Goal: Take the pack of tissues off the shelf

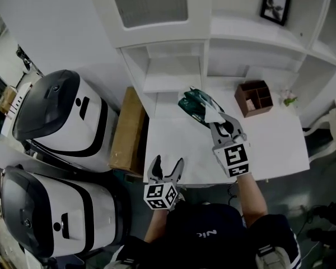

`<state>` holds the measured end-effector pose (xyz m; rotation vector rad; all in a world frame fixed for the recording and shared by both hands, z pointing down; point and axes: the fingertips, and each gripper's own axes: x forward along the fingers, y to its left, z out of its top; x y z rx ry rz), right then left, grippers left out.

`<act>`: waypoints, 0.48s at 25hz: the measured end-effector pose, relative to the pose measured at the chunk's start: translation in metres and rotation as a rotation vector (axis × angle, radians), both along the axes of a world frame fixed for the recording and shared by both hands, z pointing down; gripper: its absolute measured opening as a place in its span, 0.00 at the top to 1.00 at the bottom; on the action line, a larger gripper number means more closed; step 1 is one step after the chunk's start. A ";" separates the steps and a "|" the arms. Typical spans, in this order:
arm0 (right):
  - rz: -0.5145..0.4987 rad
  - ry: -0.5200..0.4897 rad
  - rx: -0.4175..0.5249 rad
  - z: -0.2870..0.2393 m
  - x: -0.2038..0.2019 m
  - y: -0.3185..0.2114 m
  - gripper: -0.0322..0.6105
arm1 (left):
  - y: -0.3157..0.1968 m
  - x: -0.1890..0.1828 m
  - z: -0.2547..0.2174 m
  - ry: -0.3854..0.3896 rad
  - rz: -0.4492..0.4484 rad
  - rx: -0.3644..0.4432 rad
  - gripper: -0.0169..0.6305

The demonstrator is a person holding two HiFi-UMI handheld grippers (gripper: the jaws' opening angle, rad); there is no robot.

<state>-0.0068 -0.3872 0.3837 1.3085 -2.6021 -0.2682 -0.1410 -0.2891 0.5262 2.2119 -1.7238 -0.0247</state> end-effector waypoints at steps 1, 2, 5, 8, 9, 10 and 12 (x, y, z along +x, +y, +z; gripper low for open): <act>0.005 -0.006 -0.007 0.005 0.004 0.003 0.91 | 0.000 0.002 -0.001 -0.002 0.003 0.002 0.39; 0.013 -0.009 -0.013 0.010 0.009 0.006 0.91 | 0.000 0.005 -0.001 -0.004 0.008 0.003 0.39; 0.042 -0.010 -0.019 0.022 0.022 0.015 0.91 | 0.001 0.015 -0.001 -0.014 0.027 0.005 0.39; 0.058 -0.012 -0.037 0.033 0.033 0.021 0.91 | 0.002 0.025 -0.001 -0.024 0.046 0.007 0.39; 0.062 -0.018 -0.048 0.037 0.037 0.023 0.91 | 0.002 0.028 -0.001 -0.028 0.052 0.009 0.39; 0.067 -0.027 -0.057 0.041 0.041 0.026 0.91 | 0.003 0.031 -0.001 -0.031 0.057 0.010 0.39; 0.078 -0.041 -0.060 0.048 0.048 0.032 0.91 | 0.004 0.037 -0.001 -0.038 0.065 0.014 0.39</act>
